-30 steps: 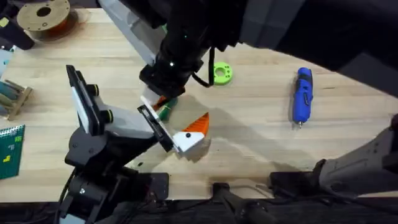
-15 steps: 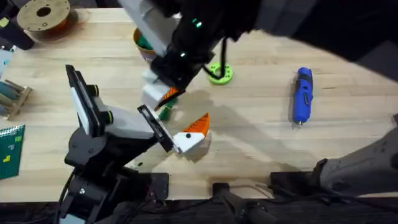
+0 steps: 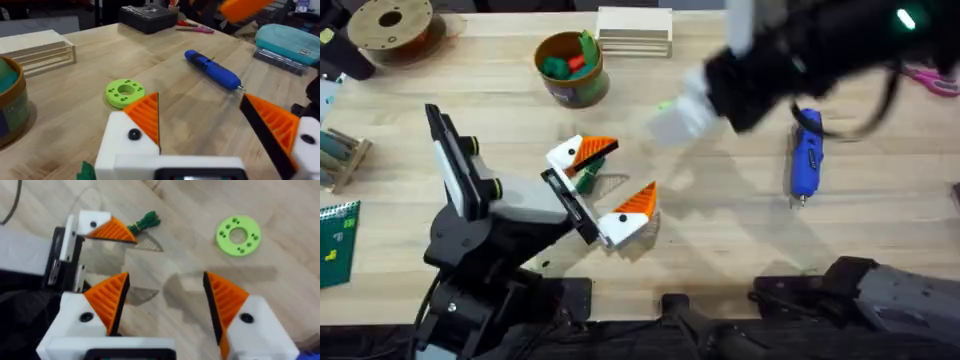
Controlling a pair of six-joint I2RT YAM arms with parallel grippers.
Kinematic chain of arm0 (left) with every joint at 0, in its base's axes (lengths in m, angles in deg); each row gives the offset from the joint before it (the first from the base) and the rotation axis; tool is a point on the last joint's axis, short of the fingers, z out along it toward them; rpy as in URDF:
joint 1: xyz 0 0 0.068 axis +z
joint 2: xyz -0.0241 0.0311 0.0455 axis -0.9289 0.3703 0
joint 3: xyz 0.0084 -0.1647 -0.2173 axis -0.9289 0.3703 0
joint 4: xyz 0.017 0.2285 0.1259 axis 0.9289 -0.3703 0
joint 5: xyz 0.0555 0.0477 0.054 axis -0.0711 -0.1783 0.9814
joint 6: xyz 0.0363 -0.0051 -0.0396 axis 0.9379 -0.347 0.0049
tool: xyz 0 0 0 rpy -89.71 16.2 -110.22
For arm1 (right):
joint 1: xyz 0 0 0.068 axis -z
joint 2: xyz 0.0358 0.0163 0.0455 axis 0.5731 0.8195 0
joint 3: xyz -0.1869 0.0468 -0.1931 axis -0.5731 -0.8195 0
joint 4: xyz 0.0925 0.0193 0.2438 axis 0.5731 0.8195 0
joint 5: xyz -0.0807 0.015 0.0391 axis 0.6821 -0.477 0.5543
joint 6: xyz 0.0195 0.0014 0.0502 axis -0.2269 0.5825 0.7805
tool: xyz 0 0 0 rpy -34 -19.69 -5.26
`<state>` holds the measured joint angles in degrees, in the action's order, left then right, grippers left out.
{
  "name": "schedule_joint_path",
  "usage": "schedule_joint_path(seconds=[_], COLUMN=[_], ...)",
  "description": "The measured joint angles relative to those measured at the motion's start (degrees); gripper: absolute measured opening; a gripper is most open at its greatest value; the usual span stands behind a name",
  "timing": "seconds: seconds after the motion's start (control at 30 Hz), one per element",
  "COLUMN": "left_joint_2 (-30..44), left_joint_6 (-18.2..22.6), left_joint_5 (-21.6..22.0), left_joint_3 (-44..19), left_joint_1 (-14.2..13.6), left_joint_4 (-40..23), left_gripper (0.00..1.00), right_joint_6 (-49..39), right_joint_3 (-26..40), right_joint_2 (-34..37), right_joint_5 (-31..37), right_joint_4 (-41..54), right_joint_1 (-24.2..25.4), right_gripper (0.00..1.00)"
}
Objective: Pick up the gripper from the table and insert it into the empty holder that is missing its gripper. Then pick up a screw, insert it into the mounting hole, and use the screwdriver to tighten it. Finally, clean up the table by picking up the vegetable and placing it into the bucket.
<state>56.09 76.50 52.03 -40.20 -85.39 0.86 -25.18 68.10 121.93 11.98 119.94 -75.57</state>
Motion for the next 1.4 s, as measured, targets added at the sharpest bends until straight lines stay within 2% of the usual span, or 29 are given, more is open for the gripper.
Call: schedule_joint_path(seconds=[0.2, 0.27, 0.33, 0.47, 0.5, 0.53, 0.93, 1.03, 1.2, 1.4], left_joint_2=[0.0, 0.0, 0.0, 0.0, 0.0, 0.0, 0.0, 0.0, 0.0, 0.0], left_joint_6=[0.0, 0.0, 0.0, 0.3, 0.4, 0.4, 0.4, 0.4, 0.4, 0.4], left_joint_5=[0.0, 0.0, 0.1, 0.1, 0.1, 0.1, 0.1, 0.1, 0.1, 0.1], left_joint_3=[0.0, 0.0, 0.0, 0.0, 0.0, 0.0, 0.0, 0.0, 0.0, 0.0], left_joint_1=[0.0, 0.0, 0.0, 0.0, 0.0, 0.0, 0.0, 0.0, 0.0, 0.0], left_joint_4=[0.0, 0.0, 0.0, 0.0, 0.0, 0.0, 0.0, 0.0, 0.0, 0.0], left_gripper=[0.985, 0.879, 0.713, 0.139, 0.045, 0.016, 0.008, 0.008, 0.008, 0.008], right_joint_6=[1.7, 1.9, 2.2, 2.5, 2.5, 2.5, 2.6, 2.6, 1.9, 0.5], right_joint_3=[-12.2, -14.4, -15.7, -16.1, -16.1, -16.1, -16.3, -16.3, -16.4, -16.4], right_joint_2=[-12.9, -16.0, -18.3, -20.0, -20.0, -19.9, -13.3, -12.2, -12.0, -12.1], right_joint_5=[-6.4, -8.4, -9.8, -11.2, -11.3, -11.5, -11.4, -11.0, -9.8, -1.3], right_joint_4=[-1.9, -1.9, -1.8, -2.0, -2.0, -2.1, -2.3, -2.0, 1.1, 4.0], right_joint_1=[0.8, 0.8, 0.8, 0.8, 0.8, 0.8, 0.9, 2.4, 11.3, 26.1], right_gripper=[0.875, 0.875, 0.875, 0.876, 0.876, 0.875, 0.878, 0.88, 0.879, 0.883])
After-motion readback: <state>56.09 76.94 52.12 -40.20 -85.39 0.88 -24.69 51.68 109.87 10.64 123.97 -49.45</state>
